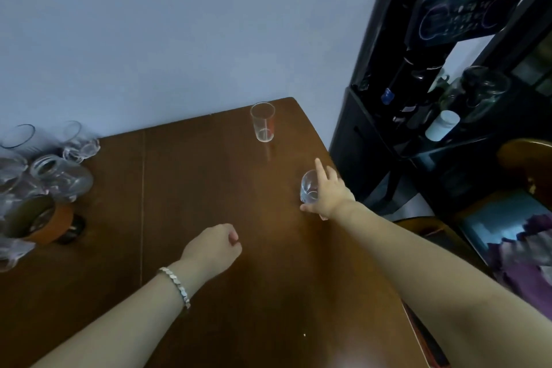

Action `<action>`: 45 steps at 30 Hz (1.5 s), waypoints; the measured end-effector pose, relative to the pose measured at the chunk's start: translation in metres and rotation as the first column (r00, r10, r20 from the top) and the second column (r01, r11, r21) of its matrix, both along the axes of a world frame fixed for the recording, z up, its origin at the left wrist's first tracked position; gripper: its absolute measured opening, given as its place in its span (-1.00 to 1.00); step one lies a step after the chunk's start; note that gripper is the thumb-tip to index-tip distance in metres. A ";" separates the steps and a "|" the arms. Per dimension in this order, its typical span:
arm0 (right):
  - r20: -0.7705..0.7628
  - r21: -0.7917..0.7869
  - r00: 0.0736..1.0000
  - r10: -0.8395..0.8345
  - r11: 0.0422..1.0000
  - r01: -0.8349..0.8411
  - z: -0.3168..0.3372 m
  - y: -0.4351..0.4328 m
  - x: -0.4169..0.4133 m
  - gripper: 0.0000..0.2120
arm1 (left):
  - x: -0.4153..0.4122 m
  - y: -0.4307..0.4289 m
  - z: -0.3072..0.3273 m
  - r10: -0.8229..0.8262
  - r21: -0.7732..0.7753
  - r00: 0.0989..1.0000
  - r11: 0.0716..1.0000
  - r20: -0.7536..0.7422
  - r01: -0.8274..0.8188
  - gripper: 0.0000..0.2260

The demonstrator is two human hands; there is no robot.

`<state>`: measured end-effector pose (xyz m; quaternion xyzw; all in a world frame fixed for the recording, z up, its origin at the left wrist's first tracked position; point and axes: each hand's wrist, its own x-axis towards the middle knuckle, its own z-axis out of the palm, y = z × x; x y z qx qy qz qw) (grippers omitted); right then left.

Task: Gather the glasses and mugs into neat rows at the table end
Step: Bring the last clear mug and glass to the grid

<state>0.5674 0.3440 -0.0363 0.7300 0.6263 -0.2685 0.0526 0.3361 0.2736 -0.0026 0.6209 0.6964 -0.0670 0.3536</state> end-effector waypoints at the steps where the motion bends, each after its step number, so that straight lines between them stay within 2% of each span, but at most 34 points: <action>1: -0.018 -0.004 1.000 -0.004 1.000 0.004 -0.004 0.001 0.000 -0.06 | 0.000 0.002 0.000 0.011 0.001 1.000 1.000 -0.003 -0.011 -0.80; 4: -0.035 0.045 0.999 -0.007 0.999 0.008 -0.010 0.004 0.006 -0.17 | -0.003 0.007 -0.001 0.024 -0.008 1.000 1.000 -0.005 -0.024 -0.81; 11: -0.132 0.011 0.991 0.028 1.000 -0.027 0.013 0.026 0.038 -0.16 | 0.011 0.065 0.002 0.061 -0.004 0.998 0.998 0.010 -0.061 -0.76; 13: -0.129 0.055 0.991 0.048 0.998 -0.041 0.020 0.036 0.047 -0.16 | 0.025 0.100 0.002 0.098 0.047 0.993 0.994 0.060 -0.101 -0.64; 17: -0.133 0.138 0.991 0.025 0.990 -0.006 0.030 0.061 0.062 -0.19 | 0.058 0.181 0.000 0.128 0.240 0.980 0.957 0.156 -0.163 -0.23; 19: -0.146 0.161 0.989 0.009 0.987 0.015 0.028 0.076 0.066 -0.18 | 0.073 0.222 -0.003 0.111 0.324 0.986 0.935 0.123 -0.146 -0.11; 22: -0.163 0.175 0.987 -0.012 0.984 0.041 0.022 0.094 0.072 -0.15 | 0.086 0.271 -0.018 0.129 0.266 0.992 0.956 -0.001 -0.124 0.04; 23: -0.174 0.177 0.985 -0.021 0.983 0.052 0.020 0.098 0.074 -0.15 | 0.087 0.282 -0.025 0.133 0.222 0.991 0.967 -0.015 -0.126 0.02; 25: -0.198 0.177 0.979 -0.042 0.981 0.078 0.014 0.104 0.076 -0.14 | 0.088 0.293 -0.039 0.138 0.176 0.990 0.974 0.018 -0.139 -0.13; 27: -0.222 0.174 0.973 -0.062 0.979 0.102 0.008 0.107 0.076 -0.13 | 0.086 0.293 -0.048 0.159 0.202 0.986 0.965 0.053 -0.166 -0.31; 29: -0.232 0.157 0.969 -0.080 0.980 0.118 0.005 0.106 0.072 -0.13 | 0.083 0.285 -0.049 0.171 0.215 0.983 0.960 0.063 -0.181 -0.39; 32: -0.203 0.143 0.977 -0.070 0.985 0.100 0.007 0.097 0.062 -0.14 | 0.072 0.259 -0.043 0.085 0.249 0.996 0.965 0.013 -0.086 -0.42; 35: -0.192 0.142 0.981 -0.027 0.988 0.055 0.018 0.081 0.047 -0.14 | 0.050 0.214 -0.035 0.112 0.282 0.993 0.953 0.024 -0.114 -0.47; 40: -0.168 0.175 0.984 0.064 0.984 -0.034 0.046 0.049 0.016 -0.14 | -0.002 0.126 -0.017 0.150 0.150 0.984 0.975 0.100 -0.164 -0.44; 45: -0.094 0.219 0.965 0.246 0.950 -0.221 0.067 0.003 -0.041 -0.14 | -0.067 0.052 0.009 0.177 0.122 0.982 0.976 0.058 -0.183 -0.45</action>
